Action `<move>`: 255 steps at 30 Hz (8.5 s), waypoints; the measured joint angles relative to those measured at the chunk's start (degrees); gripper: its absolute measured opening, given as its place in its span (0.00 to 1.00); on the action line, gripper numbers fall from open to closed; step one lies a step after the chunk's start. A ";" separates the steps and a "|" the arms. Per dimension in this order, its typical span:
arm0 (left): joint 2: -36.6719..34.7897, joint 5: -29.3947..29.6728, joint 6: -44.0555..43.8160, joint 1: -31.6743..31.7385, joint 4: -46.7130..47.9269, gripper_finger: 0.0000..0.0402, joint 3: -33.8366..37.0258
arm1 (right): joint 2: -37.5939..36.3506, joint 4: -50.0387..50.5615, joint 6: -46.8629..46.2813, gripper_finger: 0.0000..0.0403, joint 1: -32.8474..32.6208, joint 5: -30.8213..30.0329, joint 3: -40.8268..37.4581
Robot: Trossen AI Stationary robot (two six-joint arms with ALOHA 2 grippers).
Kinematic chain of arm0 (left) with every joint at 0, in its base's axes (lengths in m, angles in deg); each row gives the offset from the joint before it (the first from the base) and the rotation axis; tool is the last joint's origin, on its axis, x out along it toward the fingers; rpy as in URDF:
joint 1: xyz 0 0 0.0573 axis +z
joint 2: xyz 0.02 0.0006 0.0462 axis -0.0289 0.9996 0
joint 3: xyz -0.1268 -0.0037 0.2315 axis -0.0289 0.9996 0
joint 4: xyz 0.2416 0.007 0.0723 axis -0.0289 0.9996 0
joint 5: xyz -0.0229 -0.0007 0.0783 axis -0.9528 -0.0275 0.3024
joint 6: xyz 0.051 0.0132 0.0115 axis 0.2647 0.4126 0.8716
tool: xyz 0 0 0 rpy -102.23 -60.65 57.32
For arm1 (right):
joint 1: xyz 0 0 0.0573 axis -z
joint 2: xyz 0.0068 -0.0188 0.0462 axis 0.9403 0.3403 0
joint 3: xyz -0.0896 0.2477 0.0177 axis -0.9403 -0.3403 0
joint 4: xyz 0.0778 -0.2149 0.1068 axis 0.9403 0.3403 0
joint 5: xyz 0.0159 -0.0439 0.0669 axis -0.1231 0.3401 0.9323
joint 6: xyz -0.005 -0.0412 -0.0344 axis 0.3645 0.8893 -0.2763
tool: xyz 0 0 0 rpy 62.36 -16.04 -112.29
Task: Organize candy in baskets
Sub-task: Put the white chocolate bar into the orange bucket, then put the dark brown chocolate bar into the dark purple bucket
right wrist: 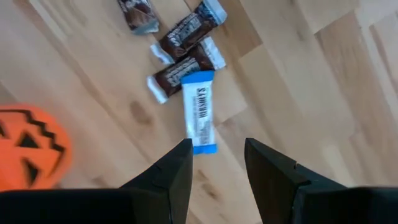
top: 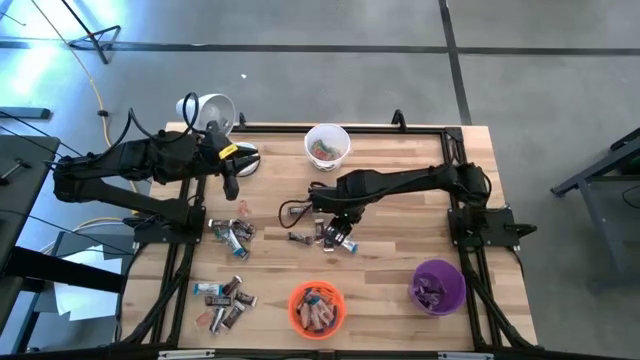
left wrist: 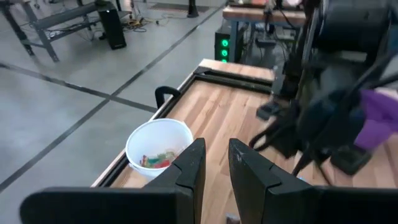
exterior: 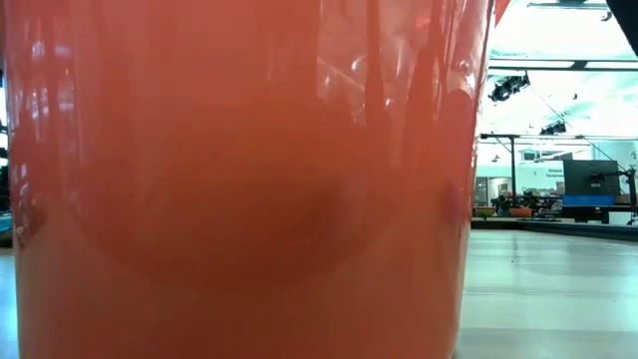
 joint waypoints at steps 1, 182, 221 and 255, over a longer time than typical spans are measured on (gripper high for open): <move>0.00 0.03 -0.57 0.01 -0.43 0.14 0.00 | 0.22 0.00 1.38 0.35 0.33 0.00 0.00; 0.15 -13.23 -17.46 -0.22 -2.30 0.14 0.02 | -2.96 -31.52 -36.12 0.06 -29.93 -11.58 0.04; 5.57 -15.05 -11.31 -3.97 -5.75 0.14 0.01 | 3.38 -24.57 -20.30 0.37 -17.83 9.71 2.74; 4.85 -15.84 5.51 1.39 -6.06 0.14 0.00 | 3.19 1.05 -14.16 0.37 -3.90 2.50 12.66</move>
